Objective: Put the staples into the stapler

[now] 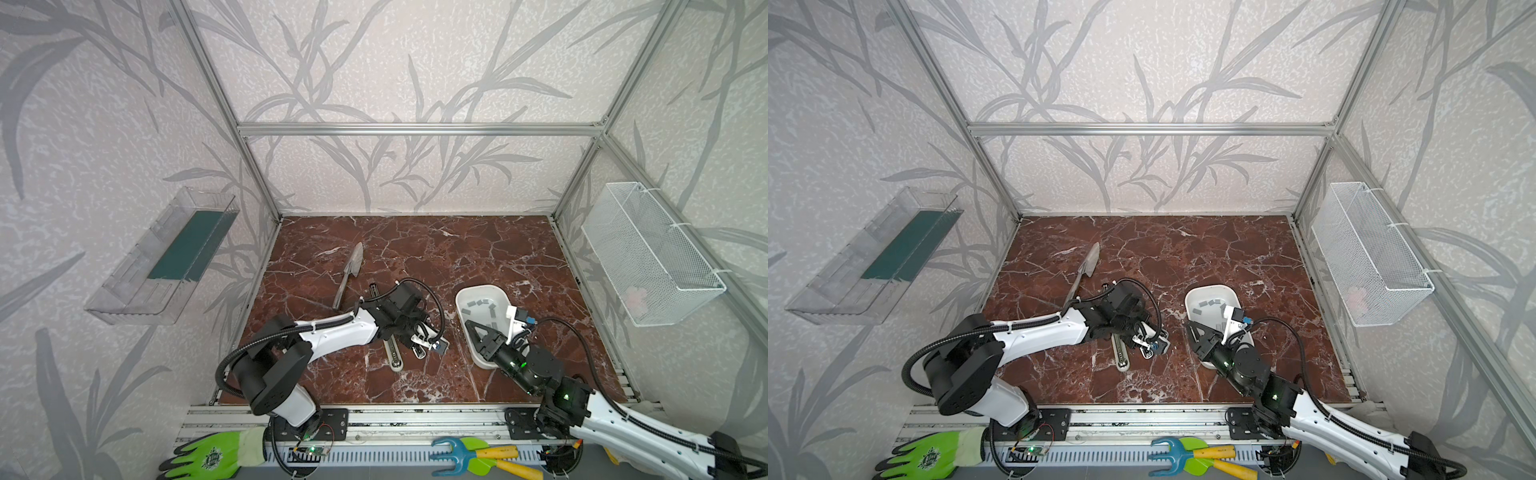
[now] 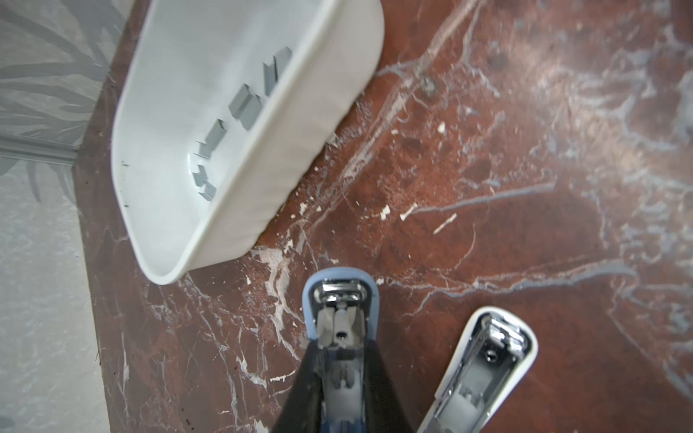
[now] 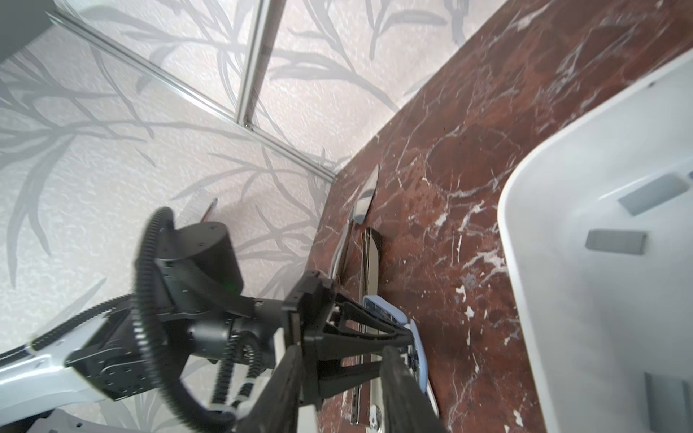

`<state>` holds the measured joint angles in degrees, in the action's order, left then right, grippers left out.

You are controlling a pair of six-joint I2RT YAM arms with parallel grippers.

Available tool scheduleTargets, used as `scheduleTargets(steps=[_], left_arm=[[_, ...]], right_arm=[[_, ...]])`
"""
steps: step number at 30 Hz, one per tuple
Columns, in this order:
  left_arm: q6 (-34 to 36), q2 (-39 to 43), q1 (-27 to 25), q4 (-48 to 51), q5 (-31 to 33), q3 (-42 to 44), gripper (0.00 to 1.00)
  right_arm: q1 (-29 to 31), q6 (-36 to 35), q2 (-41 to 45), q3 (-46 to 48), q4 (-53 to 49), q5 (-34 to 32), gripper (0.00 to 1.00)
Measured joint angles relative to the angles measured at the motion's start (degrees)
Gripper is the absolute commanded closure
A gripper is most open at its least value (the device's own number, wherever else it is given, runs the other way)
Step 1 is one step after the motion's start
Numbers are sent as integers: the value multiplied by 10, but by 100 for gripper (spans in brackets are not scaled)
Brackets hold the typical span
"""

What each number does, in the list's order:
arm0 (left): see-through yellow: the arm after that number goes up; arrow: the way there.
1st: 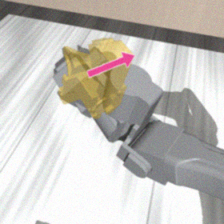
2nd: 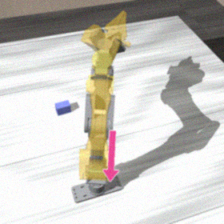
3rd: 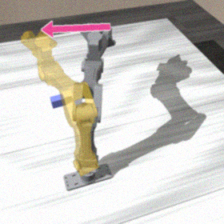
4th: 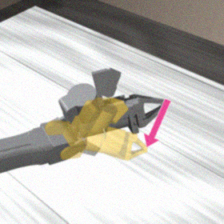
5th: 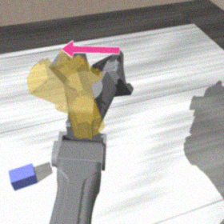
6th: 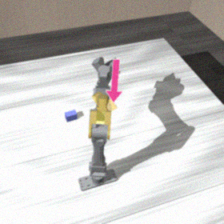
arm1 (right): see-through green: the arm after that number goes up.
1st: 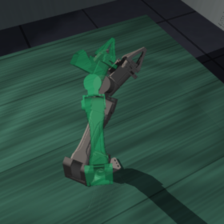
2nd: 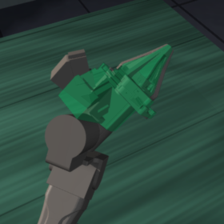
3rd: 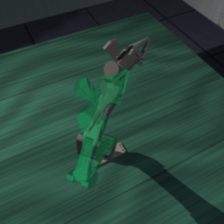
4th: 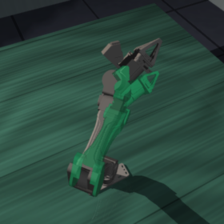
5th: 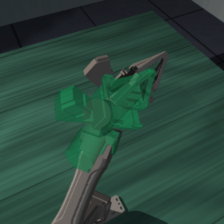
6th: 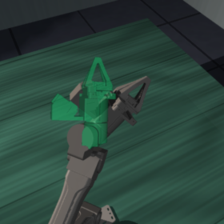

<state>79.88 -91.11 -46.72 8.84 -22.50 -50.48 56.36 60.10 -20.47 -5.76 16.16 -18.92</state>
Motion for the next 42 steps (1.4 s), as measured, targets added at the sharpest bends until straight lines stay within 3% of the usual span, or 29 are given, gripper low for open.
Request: scheduleTargets(steps=[7,15,20,27,33,39,42], left_arm=[[156,-79,18,166,-12,-137,97],[233,-154,16,277,-37,-216,96],[245,-199,6,318,-47,-233,87],[245,-201,1,325,-56,-237,68],[243,-200,1,322,-56,-237,57],[223,-165,0,309,-68,-236,53],[173,-115,-1,277,-90,-226,51]], right_arm=[[-2,-32,158,0,-125,-56,55],[-12,-64,155,-2,-169,-76,49],[-28,-81,102,-23,-179,-69,47],[-68,-92,32,-38,-160,-22,45],[-103,-89,12,-38,-147,17,45],[-138,-90,17,-38,-146,41,43],[-159,-101,18,-43,-160,47,40]])
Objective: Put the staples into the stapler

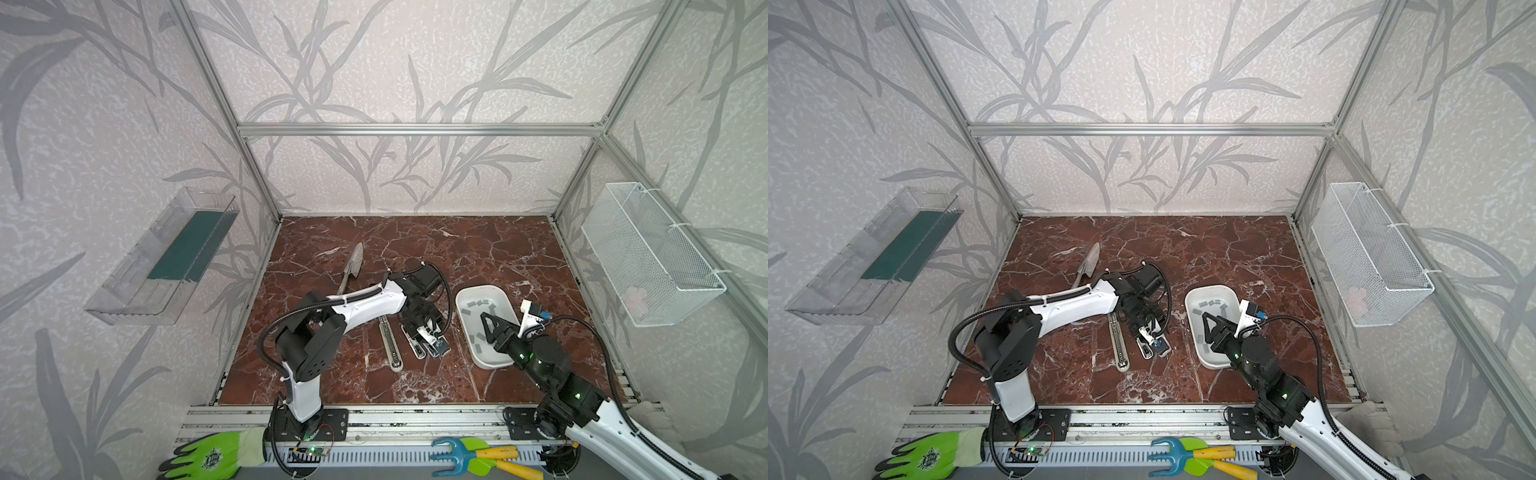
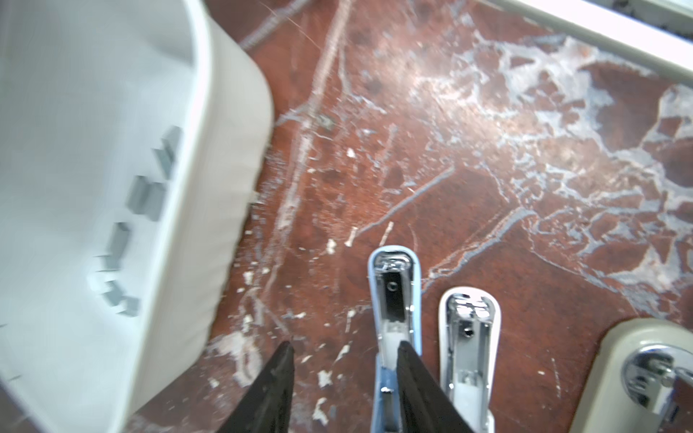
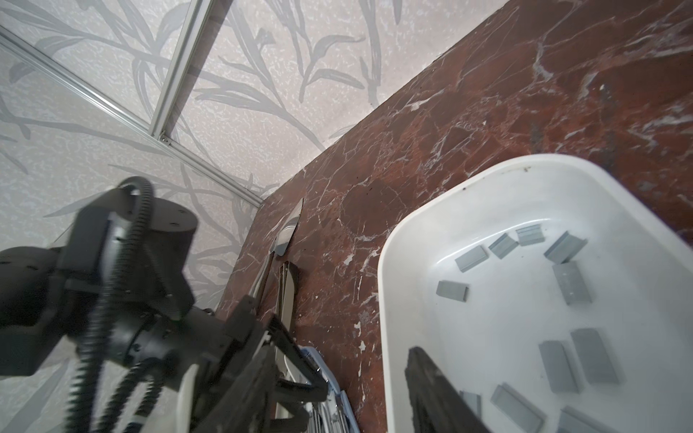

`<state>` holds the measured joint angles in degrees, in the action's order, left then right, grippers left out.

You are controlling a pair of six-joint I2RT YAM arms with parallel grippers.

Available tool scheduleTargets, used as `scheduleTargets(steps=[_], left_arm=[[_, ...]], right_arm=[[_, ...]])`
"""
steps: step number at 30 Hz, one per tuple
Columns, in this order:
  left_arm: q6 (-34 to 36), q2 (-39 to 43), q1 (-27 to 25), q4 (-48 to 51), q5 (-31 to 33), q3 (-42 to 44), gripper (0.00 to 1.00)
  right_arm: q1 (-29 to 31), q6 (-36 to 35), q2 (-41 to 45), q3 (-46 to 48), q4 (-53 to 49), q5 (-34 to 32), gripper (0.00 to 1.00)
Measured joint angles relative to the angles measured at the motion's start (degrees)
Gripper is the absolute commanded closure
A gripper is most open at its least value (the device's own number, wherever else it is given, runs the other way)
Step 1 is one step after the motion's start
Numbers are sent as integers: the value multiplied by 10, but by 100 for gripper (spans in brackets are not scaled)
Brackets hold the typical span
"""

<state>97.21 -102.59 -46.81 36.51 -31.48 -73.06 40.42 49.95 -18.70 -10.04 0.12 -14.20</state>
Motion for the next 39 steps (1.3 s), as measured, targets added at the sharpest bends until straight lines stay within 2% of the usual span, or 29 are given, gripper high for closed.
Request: scheduleTargets(steps=[3,5,7,8,9,11,13,15,18,21,23,26,29,31,33,35,37,39], left_arm=[[-76,75,-1,-55,-19,29,49],[-141,141,-3,-127,-22,76,43],[-242,223,-4,-230,-5,152,33],[-297,258,-4,-279,16,186,19],[-353,291,-5,-323,43,217,1],[-479,352,-8,-395,125,264,1],[-598,409,-7,-450,239,294,1],[-681,450,-3,-471,330,299,1],[-773,491,9,-462,428,262,1],[-820,506,12,-459,478,223,1],[-837,516,12,-450,490,216,1],[-874,527,13,-401,509,203,1],[-994,527,17,-250,518,118,1],[-1083,543,19,-182,496,66,1],[-1127,581,21,-169,468,80,1],[-1139,622,21,-176,468,126,1],[-1130,628,21,-187,509,185,1],[-1104,597,23,-191,551,227,1]], right_arm=[[-22,-25,-2,-26,-38,-2,38],[-35,-47,-7,-50,-58,-8,37],[-44,-71,-21,-72,-74,-18,37],[-48,-81,-31,-81,-82,-23,37],[-51,-93,-45,-90,-90,-27,37],[-59,-116,-85,-111,-106,-33,39],[-65,-137,-140,-136,-122,-34,42],[-69,-151,-190,-158,-130,-32,47],[-72,-163,-281,-193,-138,-18,50],[-73,-163,-336,-209,-139,-16,49],[-78,-159,-354,-212,-137,-18,51],[-99,-151,-394,-226,-135,-7,62],[-124,-137,-440,-247,-136,9,64],[-132,-124,-446,-250,-135,8,62],[-134,-116,-442,-248,-128,7,62],[-134,-110,-443,-247,-120,1,62],[-134,-111,-452,-248,-118,-8,62],[-136,-120,-473,-250,-120,-17,62]])
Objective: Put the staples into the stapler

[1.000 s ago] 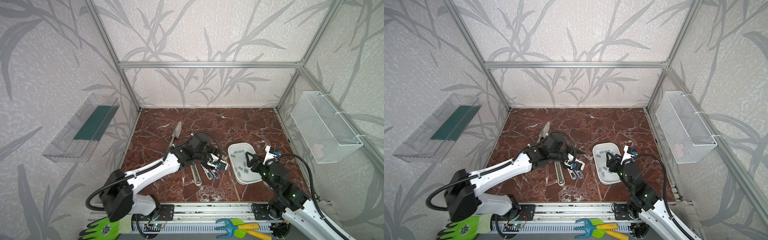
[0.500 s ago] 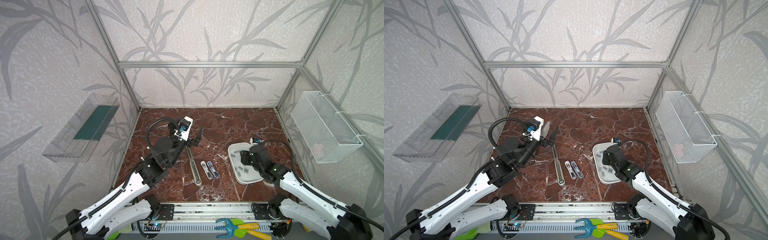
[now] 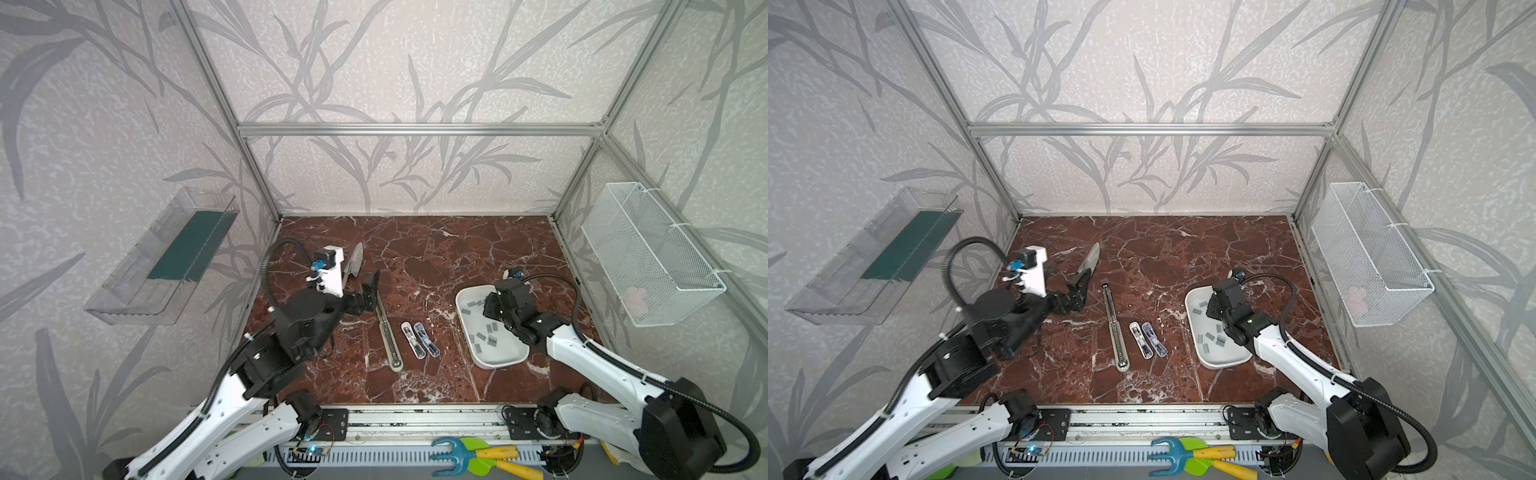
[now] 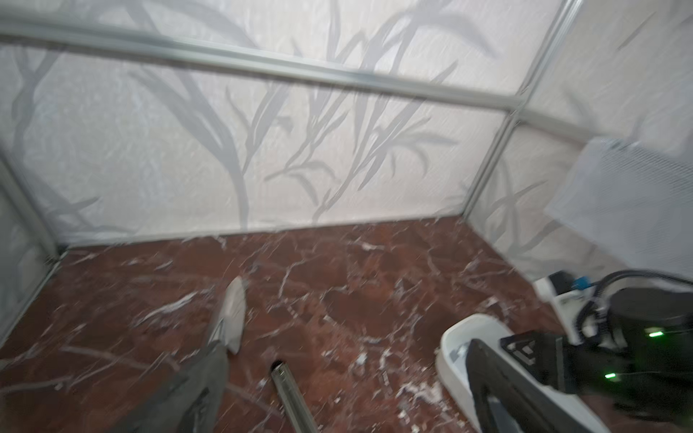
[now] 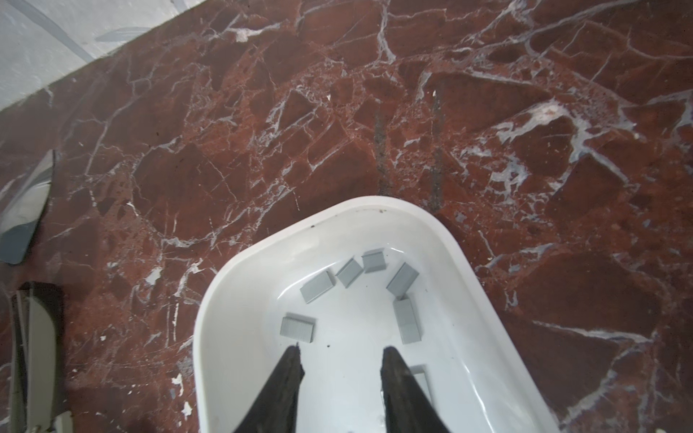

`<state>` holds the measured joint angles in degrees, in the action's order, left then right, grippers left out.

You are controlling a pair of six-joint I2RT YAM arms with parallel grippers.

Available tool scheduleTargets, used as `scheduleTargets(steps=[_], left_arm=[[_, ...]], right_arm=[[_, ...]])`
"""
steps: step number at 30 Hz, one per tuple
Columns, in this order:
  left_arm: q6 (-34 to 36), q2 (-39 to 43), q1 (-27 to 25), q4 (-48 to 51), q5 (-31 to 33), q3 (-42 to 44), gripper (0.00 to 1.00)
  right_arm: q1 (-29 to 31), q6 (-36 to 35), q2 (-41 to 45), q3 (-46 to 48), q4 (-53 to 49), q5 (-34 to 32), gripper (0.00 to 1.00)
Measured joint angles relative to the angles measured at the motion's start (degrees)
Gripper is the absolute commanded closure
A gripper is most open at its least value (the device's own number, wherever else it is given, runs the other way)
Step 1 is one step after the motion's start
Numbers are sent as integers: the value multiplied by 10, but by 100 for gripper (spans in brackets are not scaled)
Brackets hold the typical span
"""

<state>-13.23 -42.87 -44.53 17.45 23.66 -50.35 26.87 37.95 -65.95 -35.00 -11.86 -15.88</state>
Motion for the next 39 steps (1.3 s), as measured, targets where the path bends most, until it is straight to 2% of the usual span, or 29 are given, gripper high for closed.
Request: scheduleTargets(steps=[4,9,15,26,39], left_arm=[[42,-74,9,-22,78,74,1],[53,-78,59,-68,55,148,1],[54,-73,107,-120,36,148,1],[62,-73,115,-145,22,148,1],[72,-73,117,-158,22,148,1]], right_arm=[[-9,-26,-69,-16,-21,-8,63],[-21,-61,-137,-43,-36,-1,64],[-32,-83,-194,-96,-84,13,65],[-84,-91,-228,-116,-108,53,67],[-90,-102,-276,-150,-121,84,70]])
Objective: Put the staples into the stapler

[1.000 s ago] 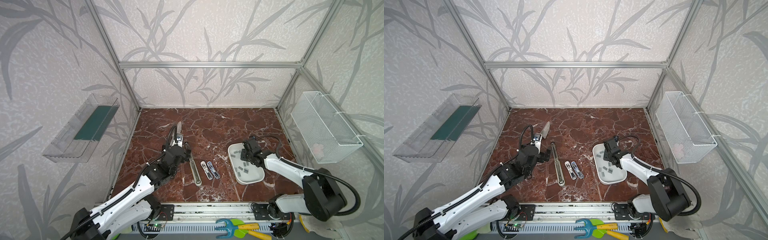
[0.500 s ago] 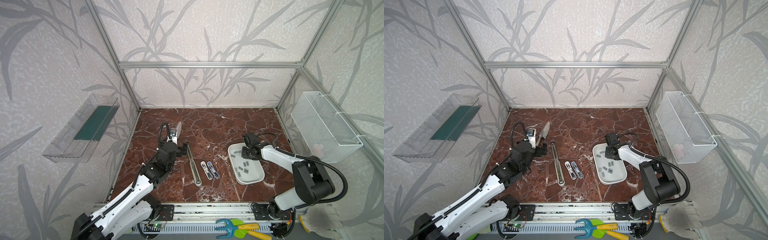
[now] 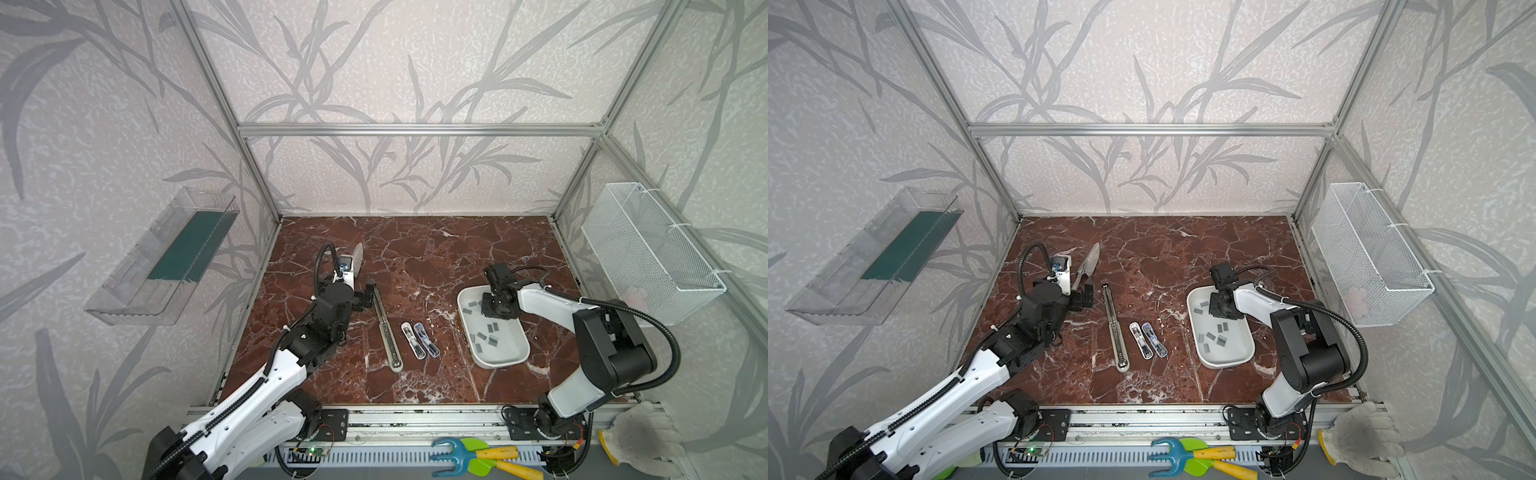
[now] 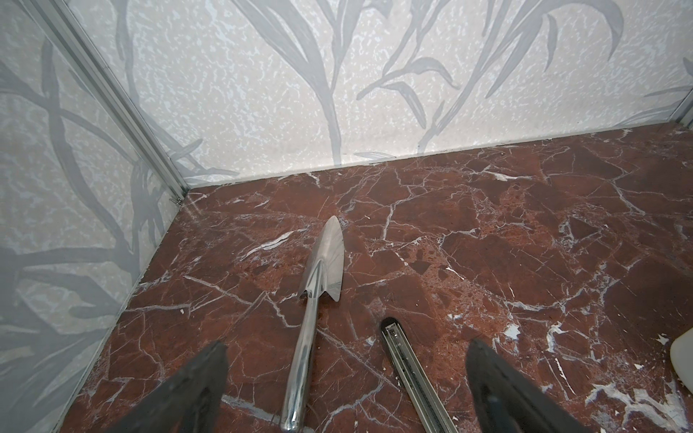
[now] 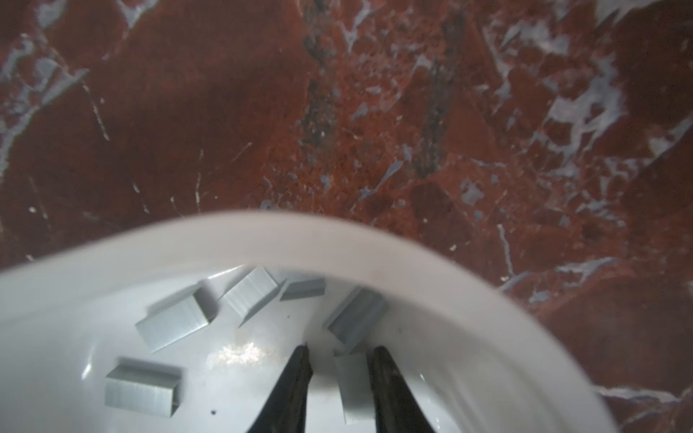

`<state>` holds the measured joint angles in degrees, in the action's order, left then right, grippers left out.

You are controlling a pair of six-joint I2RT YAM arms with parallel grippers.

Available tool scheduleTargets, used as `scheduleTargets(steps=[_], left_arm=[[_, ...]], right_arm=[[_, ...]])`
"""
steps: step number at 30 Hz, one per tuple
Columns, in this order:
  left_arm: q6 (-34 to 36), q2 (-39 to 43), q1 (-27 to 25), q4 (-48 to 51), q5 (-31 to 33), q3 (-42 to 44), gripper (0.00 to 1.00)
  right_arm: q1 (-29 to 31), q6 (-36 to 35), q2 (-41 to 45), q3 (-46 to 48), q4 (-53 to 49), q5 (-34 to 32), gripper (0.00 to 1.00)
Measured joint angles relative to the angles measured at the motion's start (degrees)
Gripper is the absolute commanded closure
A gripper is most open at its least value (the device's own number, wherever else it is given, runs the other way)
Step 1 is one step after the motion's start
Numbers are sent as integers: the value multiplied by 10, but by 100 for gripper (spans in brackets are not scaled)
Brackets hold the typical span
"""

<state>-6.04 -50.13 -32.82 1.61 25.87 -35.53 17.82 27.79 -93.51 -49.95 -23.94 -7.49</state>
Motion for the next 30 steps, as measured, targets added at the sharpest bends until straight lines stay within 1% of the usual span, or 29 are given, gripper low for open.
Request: scheduleTargets(steps=[8,12,16,21,26,30], left_arm=[[1,10,1,-13,-5,3,1],[0,21,1,-19,-5,10,1],[0,23,1,-21,-5,12,1],[0,23,3,-21,-5,12,1],[0,23,3,-21,-7,12,1],[-1,24,3,-21,-12,12,1]], right_arm=[[-4,0,-16,-18,-7,1,79],[-4,0,-16,-18,-8,1,79],[-4,0,-16,-17,-8,1,77],[-5,1,-13,-15,-8,3,78],[-6,3,-13,-15,-8,5,86],[-6,3,-9,-11,-6,5,88]])
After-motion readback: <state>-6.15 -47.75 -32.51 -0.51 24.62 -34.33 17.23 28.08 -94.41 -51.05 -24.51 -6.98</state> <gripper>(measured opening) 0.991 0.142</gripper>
